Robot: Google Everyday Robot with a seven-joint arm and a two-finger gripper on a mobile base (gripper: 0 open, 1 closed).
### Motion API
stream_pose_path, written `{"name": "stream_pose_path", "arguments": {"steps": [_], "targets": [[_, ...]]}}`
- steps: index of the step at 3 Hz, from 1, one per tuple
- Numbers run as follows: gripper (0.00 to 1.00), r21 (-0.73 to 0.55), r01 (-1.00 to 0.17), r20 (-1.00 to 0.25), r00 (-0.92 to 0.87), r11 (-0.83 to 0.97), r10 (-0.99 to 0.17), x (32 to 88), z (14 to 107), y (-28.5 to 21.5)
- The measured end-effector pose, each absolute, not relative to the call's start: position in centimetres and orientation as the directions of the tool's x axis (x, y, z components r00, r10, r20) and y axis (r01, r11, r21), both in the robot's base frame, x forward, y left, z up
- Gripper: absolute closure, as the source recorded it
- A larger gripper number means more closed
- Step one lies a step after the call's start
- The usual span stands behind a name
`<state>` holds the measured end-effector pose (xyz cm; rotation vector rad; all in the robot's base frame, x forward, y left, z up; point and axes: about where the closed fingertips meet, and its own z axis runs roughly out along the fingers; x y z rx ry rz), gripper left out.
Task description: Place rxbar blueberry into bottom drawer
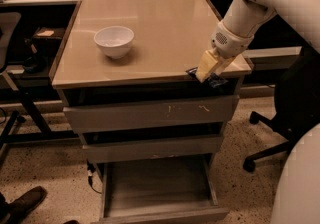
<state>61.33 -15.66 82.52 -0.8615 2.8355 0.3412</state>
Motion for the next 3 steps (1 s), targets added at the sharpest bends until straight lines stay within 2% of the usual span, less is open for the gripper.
{"name": "stream_pose_path", "arguments": {"steps": [1,2,3], "targets": [[1.00,0.178,-0.545,-0.211,-0.834,0.819,-0.509,59.0,82.5,-16.3],[1.00,0.221,-0.496,-0.178,-0.867,0.839,-0.466,53.3,81.8,-16.7],[1.00,0.317,-0.451,-0.042,-0.886,0.834,-0.463,48.5,78.1,-16.0]]}}
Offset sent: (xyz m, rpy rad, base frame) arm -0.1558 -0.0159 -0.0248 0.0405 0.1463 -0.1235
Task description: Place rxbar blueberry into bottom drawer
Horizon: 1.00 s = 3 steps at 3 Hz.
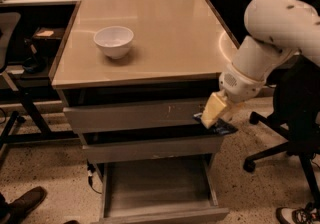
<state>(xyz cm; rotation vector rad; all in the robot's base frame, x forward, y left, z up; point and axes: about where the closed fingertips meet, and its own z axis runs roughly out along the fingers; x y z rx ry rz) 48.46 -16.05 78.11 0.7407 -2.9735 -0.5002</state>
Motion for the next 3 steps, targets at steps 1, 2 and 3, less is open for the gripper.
{"name": "stream_pose_path", "arguments": {"steps": [1,2,3], "targets": [[1.00,0.321,-0.449,-0.029,-0.885,0.834,-0.465,48.0,77.7,-16.1],[1.00,0.357,-0.420,0.030,-0.887,0.834,-0.460,46.1,73.9,-15.8],[1.00,0.393,-0.361,0.185,-0.870,0.845,-0.458,42.5,65.3,-15.1]]}}
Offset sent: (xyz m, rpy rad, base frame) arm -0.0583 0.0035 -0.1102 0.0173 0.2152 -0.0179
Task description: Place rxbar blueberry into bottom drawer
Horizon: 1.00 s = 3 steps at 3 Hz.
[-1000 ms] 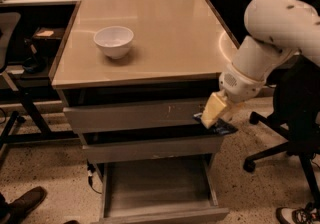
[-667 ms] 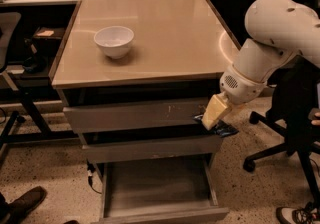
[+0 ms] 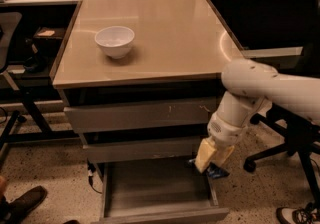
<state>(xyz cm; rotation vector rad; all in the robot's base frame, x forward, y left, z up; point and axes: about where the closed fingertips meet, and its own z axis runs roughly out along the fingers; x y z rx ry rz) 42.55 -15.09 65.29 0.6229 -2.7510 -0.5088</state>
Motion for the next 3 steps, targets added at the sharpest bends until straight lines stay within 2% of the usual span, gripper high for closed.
{"name": "stream_pose_path", "arguments": {"steps": [1,3], "targets": [[1.00,0.420,-0.271,0.320,-0.849,0.866,-0.421,39.8,58.2,-14.3],[1.00,0.476,-0.221,0.341,-0.846,0.851,-0.411,39.1,54.4,-13.5]]}}
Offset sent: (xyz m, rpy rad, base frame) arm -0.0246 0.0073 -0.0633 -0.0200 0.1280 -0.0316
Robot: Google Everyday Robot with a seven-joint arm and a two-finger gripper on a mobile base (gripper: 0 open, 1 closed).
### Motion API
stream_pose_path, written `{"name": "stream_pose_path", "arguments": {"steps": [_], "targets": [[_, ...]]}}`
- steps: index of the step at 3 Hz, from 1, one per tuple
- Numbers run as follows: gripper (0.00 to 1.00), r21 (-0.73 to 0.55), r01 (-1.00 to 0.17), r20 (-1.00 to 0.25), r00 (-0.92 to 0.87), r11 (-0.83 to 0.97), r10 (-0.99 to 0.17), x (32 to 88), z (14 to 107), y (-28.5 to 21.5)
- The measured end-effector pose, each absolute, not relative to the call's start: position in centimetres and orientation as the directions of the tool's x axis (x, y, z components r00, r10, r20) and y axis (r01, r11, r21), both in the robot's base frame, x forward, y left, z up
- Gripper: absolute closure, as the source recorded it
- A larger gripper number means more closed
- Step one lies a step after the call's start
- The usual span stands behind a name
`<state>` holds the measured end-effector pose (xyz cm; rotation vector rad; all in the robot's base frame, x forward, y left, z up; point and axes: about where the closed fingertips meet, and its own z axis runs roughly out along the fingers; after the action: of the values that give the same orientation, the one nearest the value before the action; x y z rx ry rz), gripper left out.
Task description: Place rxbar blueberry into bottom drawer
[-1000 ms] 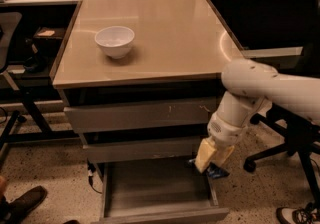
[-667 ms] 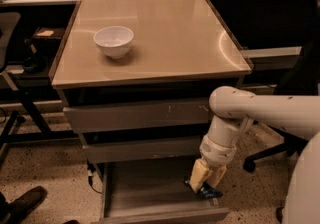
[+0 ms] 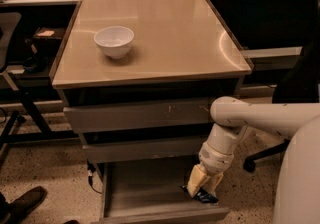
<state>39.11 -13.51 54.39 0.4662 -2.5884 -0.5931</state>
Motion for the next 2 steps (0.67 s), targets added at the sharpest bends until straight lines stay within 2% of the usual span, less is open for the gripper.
{"name": "stream_pose_path", "arguments": {"steps": [2], "targets": [[1.00,0.619,-0.008,0.280,-0.932,0.786,-0.231,42.5,45.8,-11.4]]}}
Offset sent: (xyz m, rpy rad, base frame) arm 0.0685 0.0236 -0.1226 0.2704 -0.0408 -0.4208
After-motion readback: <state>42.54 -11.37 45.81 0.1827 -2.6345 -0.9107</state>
